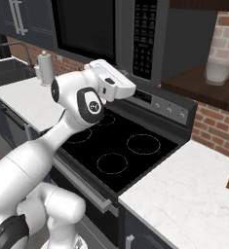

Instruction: Pick the lemon wedge from the sink and place it in the bowl. Then pick the bowl and place it in the microwave. Then close the microwave door and press the start button.

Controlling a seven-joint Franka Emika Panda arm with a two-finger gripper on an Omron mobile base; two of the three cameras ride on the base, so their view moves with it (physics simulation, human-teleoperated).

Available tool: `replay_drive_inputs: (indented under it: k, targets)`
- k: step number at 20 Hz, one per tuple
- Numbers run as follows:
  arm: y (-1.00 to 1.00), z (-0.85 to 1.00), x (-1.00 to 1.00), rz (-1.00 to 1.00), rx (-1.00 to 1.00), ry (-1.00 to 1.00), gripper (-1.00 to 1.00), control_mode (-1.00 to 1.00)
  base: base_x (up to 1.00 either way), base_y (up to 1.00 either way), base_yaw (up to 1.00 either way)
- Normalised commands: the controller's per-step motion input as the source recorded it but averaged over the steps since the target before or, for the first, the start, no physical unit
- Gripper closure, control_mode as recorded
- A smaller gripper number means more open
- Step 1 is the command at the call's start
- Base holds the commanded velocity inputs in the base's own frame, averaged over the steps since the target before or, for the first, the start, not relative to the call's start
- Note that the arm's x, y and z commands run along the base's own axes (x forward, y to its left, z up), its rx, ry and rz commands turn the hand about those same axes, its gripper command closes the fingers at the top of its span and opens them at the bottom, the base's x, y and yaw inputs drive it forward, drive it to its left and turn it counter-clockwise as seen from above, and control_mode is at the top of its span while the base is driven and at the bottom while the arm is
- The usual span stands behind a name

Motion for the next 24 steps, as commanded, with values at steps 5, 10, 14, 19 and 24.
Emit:
replay_drive_inputs:
  k: [5,10,14,19,24]
  targets:
    - [0.12,0.01,-0.02,0.00,0.00,-0.12,1.00,-1.00,0.00,0.00,0.00]
    - [0.00,0.00,0.00,0.00,0.00,-0.04,1.00,-1.00,0.00,0.00,0.00]
    - [0.00,0.00,0.00,0.00,0.00,0.00,1.00,-1.00,0.00,0.00,0.00]
    - [0.06,0.00,0.00,0.00,0.00,0.00,1.00,-1.00,0.00,0.00,0.00]
    - [0.13,0.00,0.00,0.00,-0.01,0.00,1.00,-1.00,0.00,0.00,0.00]
